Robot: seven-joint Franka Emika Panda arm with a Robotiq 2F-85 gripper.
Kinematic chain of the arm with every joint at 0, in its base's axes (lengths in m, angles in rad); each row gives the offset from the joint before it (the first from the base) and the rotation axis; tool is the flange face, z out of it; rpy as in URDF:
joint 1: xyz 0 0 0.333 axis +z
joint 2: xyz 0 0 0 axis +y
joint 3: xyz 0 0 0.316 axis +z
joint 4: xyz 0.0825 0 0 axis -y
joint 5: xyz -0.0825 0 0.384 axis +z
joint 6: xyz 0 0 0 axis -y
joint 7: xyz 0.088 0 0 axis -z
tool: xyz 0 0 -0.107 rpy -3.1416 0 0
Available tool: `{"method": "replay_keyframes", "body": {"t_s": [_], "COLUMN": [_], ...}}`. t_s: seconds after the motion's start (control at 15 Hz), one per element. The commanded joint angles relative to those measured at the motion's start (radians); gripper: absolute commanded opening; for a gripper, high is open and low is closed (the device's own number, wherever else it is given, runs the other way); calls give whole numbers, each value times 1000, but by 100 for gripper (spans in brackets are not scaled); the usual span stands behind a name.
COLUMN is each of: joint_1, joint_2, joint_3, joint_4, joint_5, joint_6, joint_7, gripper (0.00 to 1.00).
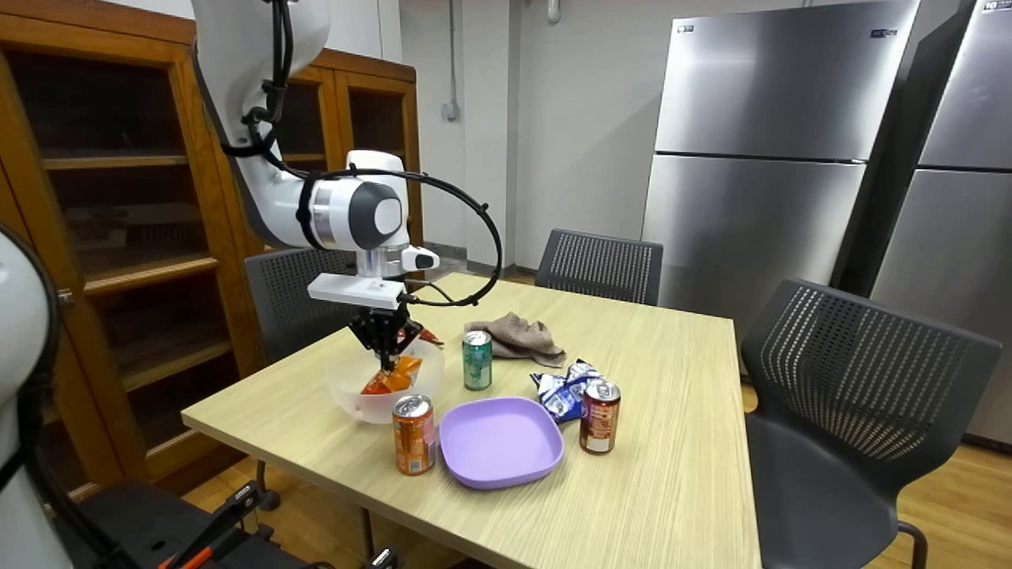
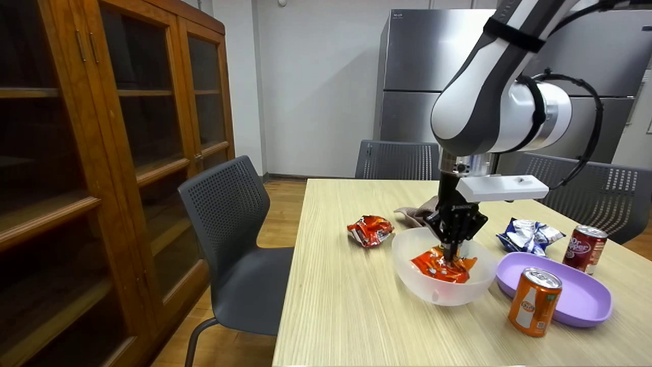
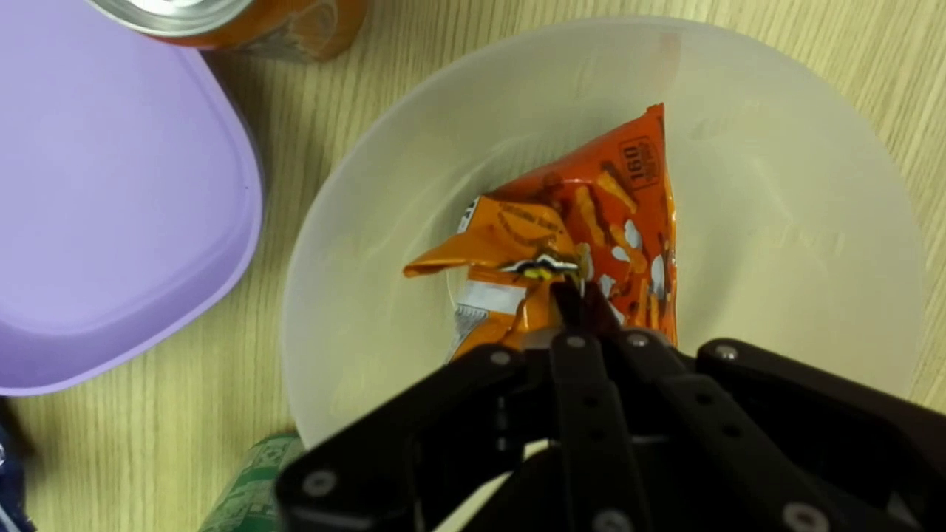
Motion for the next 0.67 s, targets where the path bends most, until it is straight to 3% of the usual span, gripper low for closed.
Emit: {"method": "replay_keyframes", "body": {"t_s": [0.0,0.6], "joint_1": [-3,58], "joint_2": [5,-102], "joint_3": [18,12], "joint_4": [10,-33], "joint_5": [19,-25], "joint_6": [-1,-13], "joint_7": [14,97], "gripper": [34,99]}}
